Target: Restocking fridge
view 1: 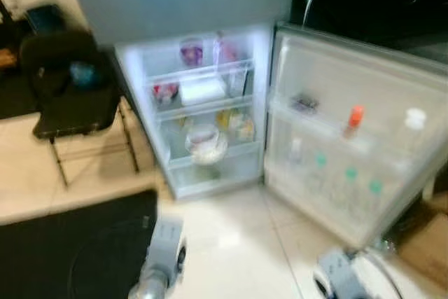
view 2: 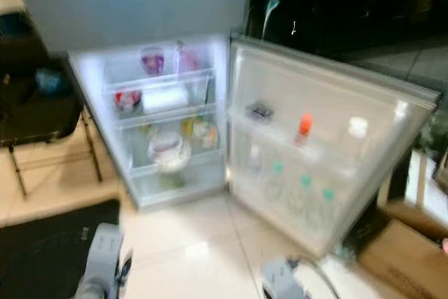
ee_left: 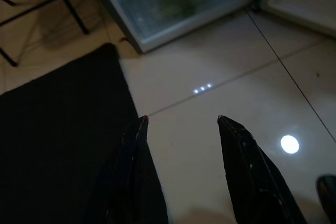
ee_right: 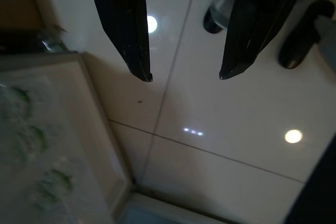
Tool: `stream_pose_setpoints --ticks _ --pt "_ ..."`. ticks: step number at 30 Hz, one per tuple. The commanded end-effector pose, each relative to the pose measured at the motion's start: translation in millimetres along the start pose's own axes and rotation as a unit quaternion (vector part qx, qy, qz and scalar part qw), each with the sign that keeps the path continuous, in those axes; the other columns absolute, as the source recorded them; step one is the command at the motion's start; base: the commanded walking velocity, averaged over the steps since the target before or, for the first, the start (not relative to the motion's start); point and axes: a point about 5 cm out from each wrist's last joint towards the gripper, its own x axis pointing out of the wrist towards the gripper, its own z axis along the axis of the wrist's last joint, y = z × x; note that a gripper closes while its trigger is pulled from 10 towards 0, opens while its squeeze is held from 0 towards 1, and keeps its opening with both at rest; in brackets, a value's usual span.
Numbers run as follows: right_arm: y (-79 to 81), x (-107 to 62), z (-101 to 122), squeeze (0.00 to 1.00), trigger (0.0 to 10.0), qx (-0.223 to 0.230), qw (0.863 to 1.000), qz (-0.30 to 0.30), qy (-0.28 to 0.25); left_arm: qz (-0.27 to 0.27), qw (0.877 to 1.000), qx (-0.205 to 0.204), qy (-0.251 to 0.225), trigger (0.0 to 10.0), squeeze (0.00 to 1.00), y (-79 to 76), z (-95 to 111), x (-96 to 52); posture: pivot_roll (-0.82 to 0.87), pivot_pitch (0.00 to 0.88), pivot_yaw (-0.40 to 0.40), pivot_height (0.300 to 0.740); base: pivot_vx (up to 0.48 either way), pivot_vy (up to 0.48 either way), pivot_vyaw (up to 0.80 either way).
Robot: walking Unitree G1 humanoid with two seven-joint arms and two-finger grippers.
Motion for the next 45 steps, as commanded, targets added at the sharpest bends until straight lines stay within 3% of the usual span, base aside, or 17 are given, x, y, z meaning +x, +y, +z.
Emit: stream_pose_setpoints --ticks 1,13,18,20,22,23,24,25,26,29,30,33,40,42,44,45 --pt "0.9 0.0 0 0.00 10.0 0.001 1.000 0.001 0.000 0.002 1.000 -0.011 0.005 10.0 0.00 1.1 -4 -1.2 -0.13 0.122 0.047 0.740 0.000 0.000 0.00" --pt "0.3 0.3 0 0.00 10.0 0.000 1.000 -0.003 -0.001 0.004 1.000 0.001 0.007 10.0 0.00 1.8 -4 -0.7 -0.13 0.121 0.049 0.740 0.000 0.000 0.00" --pt "-11.7 1.7 5 0.00 10.0 -0.005 0.999 -0.037 -0.011 0.005 1.000 0.001 0.006 10.0 0.00 2.4 -3 -0.5 -0.13 0.122 0.050 0.740 0.000 0.000 0.00" --pt "-28.5 4.7 17 0.00 10.0 -0.015 0.997 -0.069 -0.033 0.008 1.000 0.001 0.004 10.0 0.00 3.5 -2 -0.1 -0.13 0.122 0.052 0.740 0.000 0.000 0.00" --pt "-28.5 4.7 17 0.00 10.0 -0.015 0.997 -0.069 -0.033 0.008 1.000 0.001 0.004 10.0 0.00 3.5 -2 -0.1 -0.13 0.122 0.052 0.740 0.000 0.000 0.00" --pt "-43.1 7.6 31 0.00 10.0 -0.034 0.994 -0.084 -0.057 0.009 1.000 0.001 0.003 10.0 0.00 4.1 -1 0.3 -0.13 0.123 0.053 0.740 0.000 0.000 0.00" --pt "-43.1 7.6 31 0.00 10.0 -0.034 0.994 -0.084 -0.057 0.009 1.000 0.001 0.003 10.0 0.00 4.1 -1 0.3 -0.13 0.123 0.053 0.740 0.000 0.000 0.00" --pt "-57.8 10.2 49 0.00 10.0 -0.059 0.990 -0.092 -0.088 0.009 1.000 0.002 0.002 10.0 0.00 4.8 -1 0.8 -0.13 0.124 0.054 0.740 0.000 0.000 0.00" --pt "-57.8 10.2 49 0.00 10.0 -0.059 0.990 -0.092 -0.088 0.009 1.000 0.002 0.002 10.0 0.00 4.8 -1 0.8 -0.13 0.124 0.054 0.740 0.000 0.000 0.00" --pt "-90.2 12.2 95 0.00 10.0 -0.136 0.974 -0.098 -0.152 0.011 1.000 0.003 -0.001 10.0 0.00 5.2 2 2.1 -0.13 0.129 0.052 0.740 0.000 0.000 0.00" --pt "-90.2 12.2 95 0.00 10.0 -0.136 0.974 -0.098 -0.152 0.011 1.000 0.003 -0.001 10.0 0.00 5.2 2 2.1 -0.13 0.129 0.052 0.740 0.000 0.000 0.00" --pt "-117.4 11.8 119 0.00 10.0 -0.190 0.963 -0.116 -0.152 0.014 1.000 0.000 -0.007 10.0 0.00 6.5 7 3.0 -0.12 0.141 0.052 0.740 0.000 0.000 0.00" --pt "-142.0 7.5 131 0.00 10.0 -0.202 0.961 -0.123 -0.140 0.016 1.000 0.002 -0.019 10.0 0.00 11.5 16 4.1 -0.11 0.155 0.062 0.740 0.000 0.000 0.00" --pt "-166.9 -0.9 139 0.00 10.0 -0.208 0.957 -0.157 -0.129 0.017 0.999 0.004 -0.030 10.0 0.00 16.4 25 5.9 -0.10 0.164 0.072 0.740 0.000 0.000 0.00" --pt "-173.0 -3.1 141 0.00 10.0 -0.203 0.957 -0.167 -0.126 0.017 0.999 0.005 -0.033 10.0 0.00 17.5 28 6.5 -0.10 0.164 0.072 0.740 0.000 0.000 0.00" --pt "-183.8 -7.0 143 0.00 10.0 -0.191 0.956 -0.186 -0.119 0.018 0.999 0.005 -0.037 10.0 0.00 19.9 31 6.7 -0.09 0.168 0.080 0.740 0.000 0.000 0.00"
